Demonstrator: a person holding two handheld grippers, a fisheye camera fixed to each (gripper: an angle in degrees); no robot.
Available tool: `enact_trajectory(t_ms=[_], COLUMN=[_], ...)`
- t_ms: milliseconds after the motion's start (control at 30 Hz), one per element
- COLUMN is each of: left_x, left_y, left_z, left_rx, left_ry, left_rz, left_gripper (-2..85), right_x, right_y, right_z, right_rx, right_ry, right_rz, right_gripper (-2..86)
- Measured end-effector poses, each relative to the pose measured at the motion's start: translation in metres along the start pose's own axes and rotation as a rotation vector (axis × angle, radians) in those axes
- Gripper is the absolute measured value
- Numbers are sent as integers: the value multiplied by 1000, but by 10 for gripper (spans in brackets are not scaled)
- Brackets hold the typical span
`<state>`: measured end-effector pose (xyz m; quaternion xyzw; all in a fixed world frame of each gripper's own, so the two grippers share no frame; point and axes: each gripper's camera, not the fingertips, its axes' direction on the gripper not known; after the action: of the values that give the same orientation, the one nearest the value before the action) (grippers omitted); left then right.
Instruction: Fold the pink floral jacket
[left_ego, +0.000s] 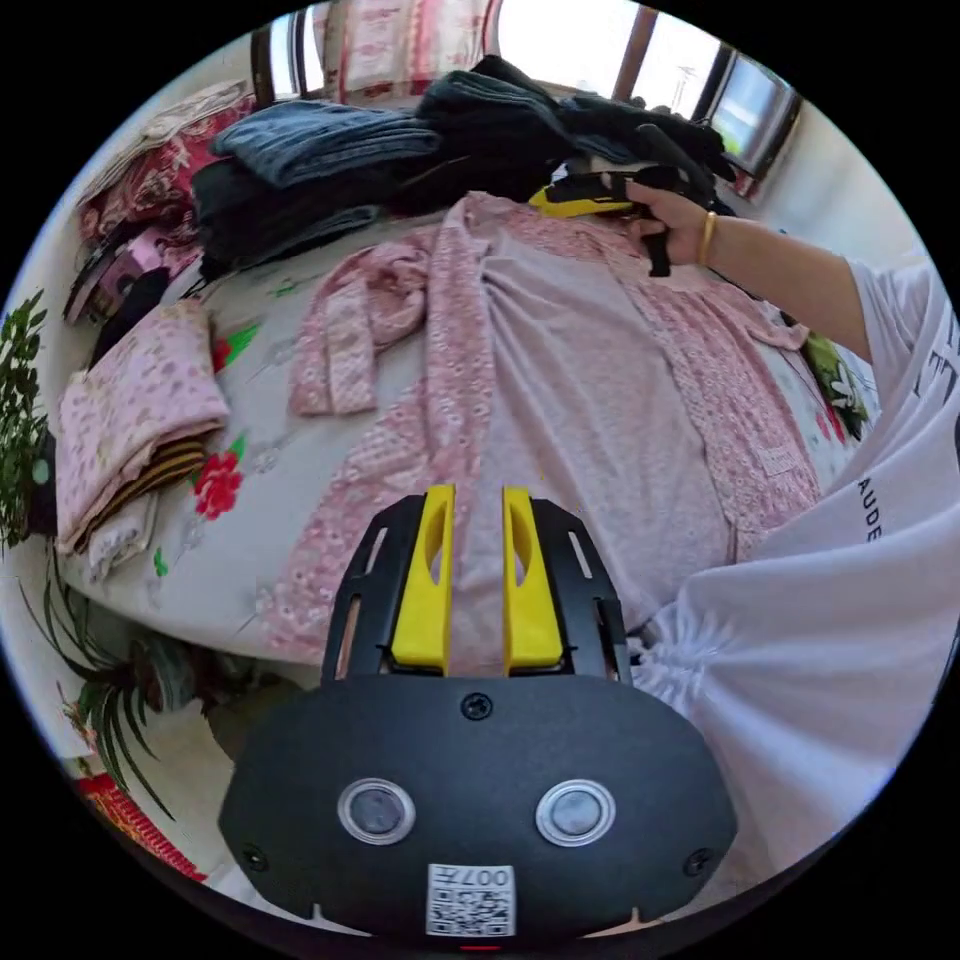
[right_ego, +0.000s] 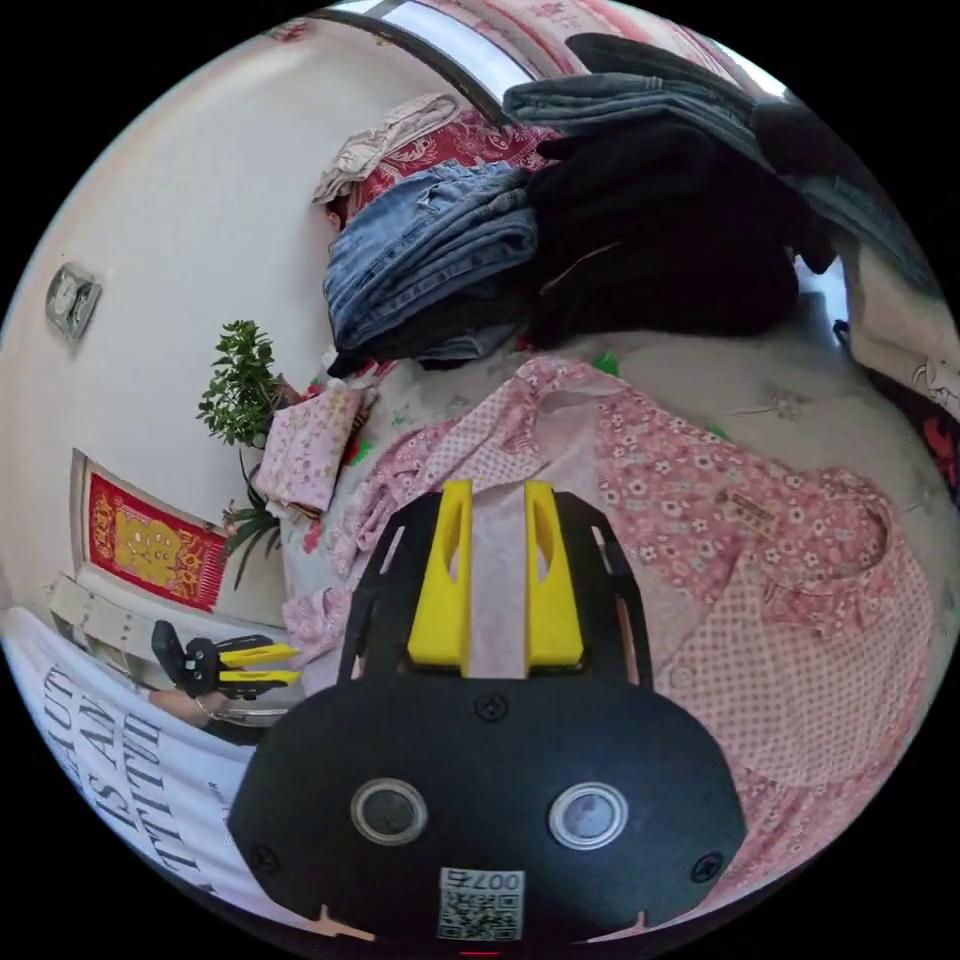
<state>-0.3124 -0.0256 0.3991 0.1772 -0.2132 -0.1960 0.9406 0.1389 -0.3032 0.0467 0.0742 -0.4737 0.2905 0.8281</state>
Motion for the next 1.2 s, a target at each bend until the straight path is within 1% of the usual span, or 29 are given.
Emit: enact_trajectory(t_ms=[67, 133, 167, 233, 300, 333, 433, 500, 600, 667, 733, 800, 867, 933, 967, 1033, 1067, 1133, 1200], left_x=[-24, -36, -41, -48, -55, -59, -67, -75, -88, -90, -80, -58, -21, 8, 27, 51, 63, 78, 83], left_y=[15, 22, 25, 26, 23, 22, 23, 26, 27, 20, 8, -7, -24, -33, -37, -38, -38, -33, -25], left_z=[2, 13, 20, 18, 16, 11, -16, -44, -91, -122, -134, -132, -108, -77, -53, -18, 4, 25, 32], left_rx=[-55, -106, -133, -92, -109, -105, -64, -12, 61, 120, 144, 146, 116, 49, -6, -112, -191, -275, -302], left_ry=[-79, -75, -78, -77, -69, -69, -28, -10, 140, 338, 461, 526, 598, 616, 626, 615, 611, 570, 538], left_rz=[-43, -58, -61, -56, -64, -59, -35, -43, -25, 46, 122, 207, 314, 354, 384, 419, 425, 467, 483], left_gripper=[86, 91, 88, 71, 38, 8, -5, -8, -9, -10, -10, -10, -9, -8, -7, -2, 7, 28, 49], right_x=[10, 27, 31, 40, 38, 35, 24, 22, 19, 17, 15, 14, 12, 22, 27, 60, 69, 97, 97], right_y=[-7, -12, -13, -18, -23, -26, -31, -31, -30, -30, -27, -23, -16, -2, 2, 25, 31, 60, 83], right_z=[24, 50, 55, 57, 49, 46, 29, 14, -20, -40, -72, -97, -116, -123, -121, -104, -99, -82, -80], right_rx=[-35, -73, -77, -38, 3, -2, 25, 62, 140, 159, 191, 207, 200, 146, 132, 67, 56, -4, 20], right_ry=[-36, -91, -112, -142, -120, -109, -74, -106, -136, -128, -97, -33, 74, 235, 275, 392, 414, 397, 347], right_rz=[64, 179, 203, 264, 256, 226, 159, 153, 124, 91, 37, -3, -55, -68, -55, 54, 92, 229, 259], right_gripper=[36, 29, 26, 13, 5, 2, -1, -2, -2, -3, -3, -3, -3, -2, -2, -1, -1, 3, 8])
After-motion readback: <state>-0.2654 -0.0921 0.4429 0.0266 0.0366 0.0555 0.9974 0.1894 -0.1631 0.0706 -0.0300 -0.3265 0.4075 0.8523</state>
